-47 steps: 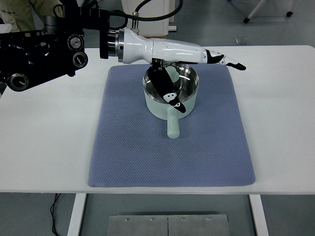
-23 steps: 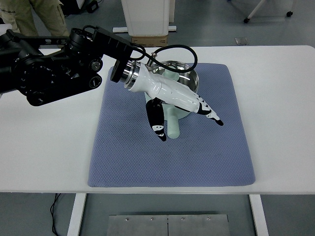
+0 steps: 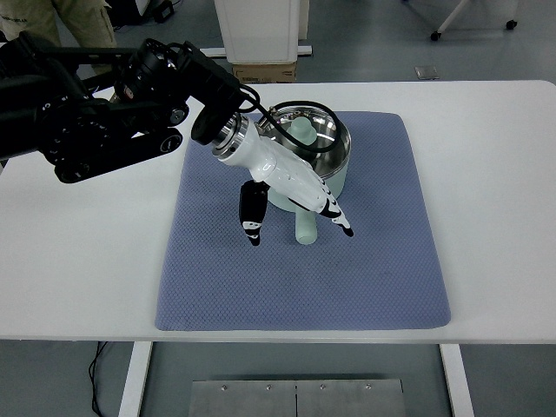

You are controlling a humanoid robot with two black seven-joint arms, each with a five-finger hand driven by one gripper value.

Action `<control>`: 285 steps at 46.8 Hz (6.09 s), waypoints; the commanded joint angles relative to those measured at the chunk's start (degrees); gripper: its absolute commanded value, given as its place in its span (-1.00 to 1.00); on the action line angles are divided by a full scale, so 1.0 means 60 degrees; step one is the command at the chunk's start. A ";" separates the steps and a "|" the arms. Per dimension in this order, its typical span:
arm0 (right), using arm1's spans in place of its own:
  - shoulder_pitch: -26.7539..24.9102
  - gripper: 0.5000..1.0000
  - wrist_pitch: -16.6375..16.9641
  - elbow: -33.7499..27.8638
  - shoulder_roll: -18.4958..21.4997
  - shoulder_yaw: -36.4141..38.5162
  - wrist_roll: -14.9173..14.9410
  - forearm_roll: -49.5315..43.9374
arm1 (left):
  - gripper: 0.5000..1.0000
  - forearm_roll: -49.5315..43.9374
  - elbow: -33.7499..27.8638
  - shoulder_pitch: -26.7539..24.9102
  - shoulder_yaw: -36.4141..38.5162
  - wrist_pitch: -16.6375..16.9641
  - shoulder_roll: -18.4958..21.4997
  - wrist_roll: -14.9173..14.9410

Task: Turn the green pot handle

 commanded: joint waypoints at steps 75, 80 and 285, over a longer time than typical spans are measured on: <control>0.0006 1.00 0.0000 -0.0006 0.0000 0.0000 0.0001 0.0000 | 1.00 0.1067 0.0111 -0.0945 0.2028 0.0203 -0.0711 0.0000; 0.0006 1.00 0.0000 -0.0006 0.0000 0.0000 0.0001 0.0000 | 1.00 0.1067 -0.0006 -0.1033 0.2336 0.0290 -0.0667 0.0000; 0.0006 1.00 0.0000 -0.0006 0.0000 0.0000 0.0001 0.0000 | 1.00 -0.6943 0.2248 -0.1019 0.1399 0.0935 -0.1180 0.0000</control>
